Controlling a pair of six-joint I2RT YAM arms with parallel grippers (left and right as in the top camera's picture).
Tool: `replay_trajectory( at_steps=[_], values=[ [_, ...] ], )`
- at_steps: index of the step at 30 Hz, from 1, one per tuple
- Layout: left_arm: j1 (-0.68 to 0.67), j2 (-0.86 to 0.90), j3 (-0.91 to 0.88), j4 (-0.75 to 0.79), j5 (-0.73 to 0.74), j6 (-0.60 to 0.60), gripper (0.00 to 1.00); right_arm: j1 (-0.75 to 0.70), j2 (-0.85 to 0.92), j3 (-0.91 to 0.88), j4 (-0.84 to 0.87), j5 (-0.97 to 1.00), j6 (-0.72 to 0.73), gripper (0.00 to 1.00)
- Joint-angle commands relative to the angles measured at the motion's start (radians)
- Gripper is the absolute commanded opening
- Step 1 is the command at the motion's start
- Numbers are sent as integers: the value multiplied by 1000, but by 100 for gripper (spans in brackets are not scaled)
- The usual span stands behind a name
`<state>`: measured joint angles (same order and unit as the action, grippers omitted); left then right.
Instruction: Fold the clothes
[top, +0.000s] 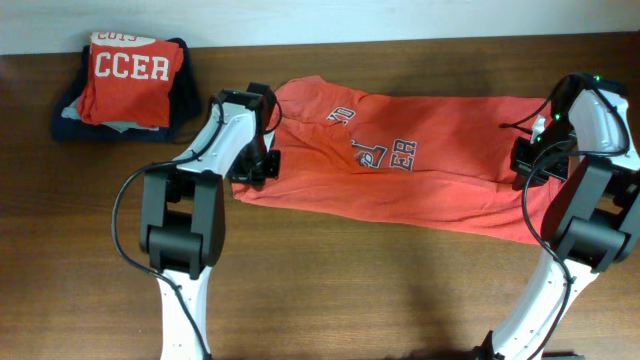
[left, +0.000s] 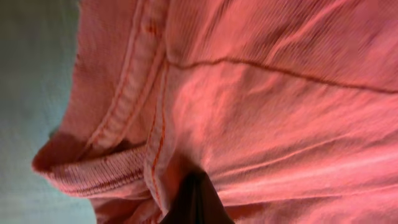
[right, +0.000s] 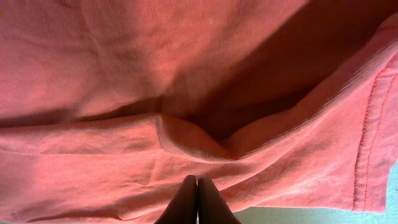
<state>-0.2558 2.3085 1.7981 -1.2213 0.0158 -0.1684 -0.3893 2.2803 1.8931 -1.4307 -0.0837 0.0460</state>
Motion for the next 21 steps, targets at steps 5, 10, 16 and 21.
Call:
replay_trajectory(
  at_steps=[5, 10, 16, 21],
  values=[
    [1, 48, -187, -55, -137, -151, 1, 3, -51, -7, 12, 11, -12, 8],
    [1, 48, -264, -55, -137, -180, 0, 3, -51, -7, 16, 12, -13, 8],
    [1, 1, -250, -102, -137, -183, 0, 3, -66, 29, 24, -39, -48, 8],
    [1, -148, -121, -123, -117, -183, 1, 3, -112, 120, 17, -48, -53, 16]
  ],
)
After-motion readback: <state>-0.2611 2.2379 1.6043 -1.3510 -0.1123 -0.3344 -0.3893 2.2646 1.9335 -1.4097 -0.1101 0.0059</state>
